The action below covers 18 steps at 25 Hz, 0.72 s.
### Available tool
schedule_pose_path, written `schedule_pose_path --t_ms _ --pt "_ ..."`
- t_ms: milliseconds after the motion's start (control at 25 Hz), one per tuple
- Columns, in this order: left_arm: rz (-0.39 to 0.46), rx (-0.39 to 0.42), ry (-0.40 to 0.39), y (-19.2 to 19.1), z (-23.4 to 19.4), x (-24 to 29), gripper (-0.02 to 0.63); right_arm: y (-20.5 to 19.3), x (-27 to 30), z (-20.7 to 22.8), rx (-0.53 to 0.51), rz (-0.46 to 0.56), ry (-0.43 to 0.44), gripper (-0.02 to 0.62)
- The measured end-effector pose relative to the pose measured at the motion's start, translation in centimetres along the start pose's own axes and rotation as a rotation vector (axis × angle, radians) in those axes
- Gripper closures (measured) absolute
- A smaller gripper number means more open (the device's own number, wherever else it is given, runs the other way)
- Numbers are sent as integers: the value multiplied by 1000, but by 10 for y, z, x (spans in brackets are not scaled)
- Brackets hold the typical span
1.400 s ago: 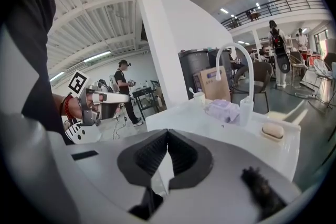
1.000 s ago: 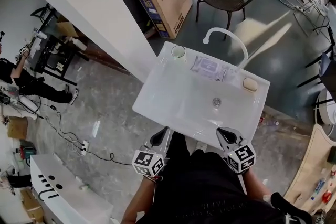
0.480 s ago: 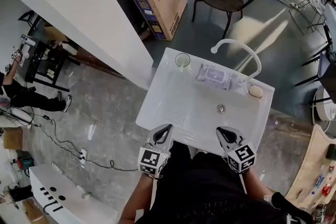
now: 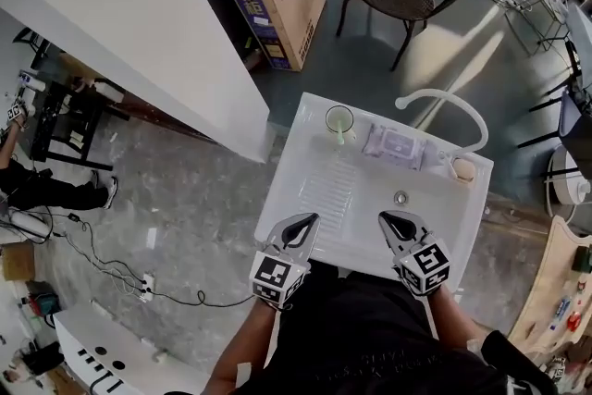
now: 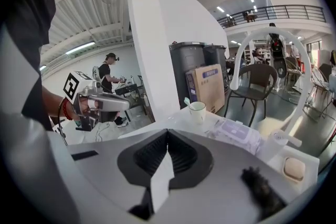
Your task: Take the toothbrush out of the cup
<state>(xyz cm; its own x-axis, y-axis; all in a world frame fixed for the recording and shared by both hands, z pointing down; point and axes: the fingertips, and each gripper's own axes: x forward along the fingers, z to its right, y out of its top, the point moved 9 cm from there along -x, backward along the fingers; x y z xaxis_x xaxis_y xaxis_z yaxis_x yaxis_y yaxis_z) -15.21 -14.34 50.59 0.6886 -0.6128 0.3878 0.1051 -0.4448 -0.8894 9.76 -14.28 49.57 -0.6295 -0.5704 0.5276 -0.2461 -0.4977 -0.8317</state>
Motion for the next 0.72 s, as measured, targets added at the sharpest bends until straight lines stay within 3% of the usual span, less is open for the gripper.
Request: schedule_pose_path --t_ms 320,720 --pt "-10 2 -93 12 -23 20 597 15 26 7 1 -1 -47 583" --pt "-13 -6 -74 16 -14 28 597 12 36 23 -11 8 -21 583"
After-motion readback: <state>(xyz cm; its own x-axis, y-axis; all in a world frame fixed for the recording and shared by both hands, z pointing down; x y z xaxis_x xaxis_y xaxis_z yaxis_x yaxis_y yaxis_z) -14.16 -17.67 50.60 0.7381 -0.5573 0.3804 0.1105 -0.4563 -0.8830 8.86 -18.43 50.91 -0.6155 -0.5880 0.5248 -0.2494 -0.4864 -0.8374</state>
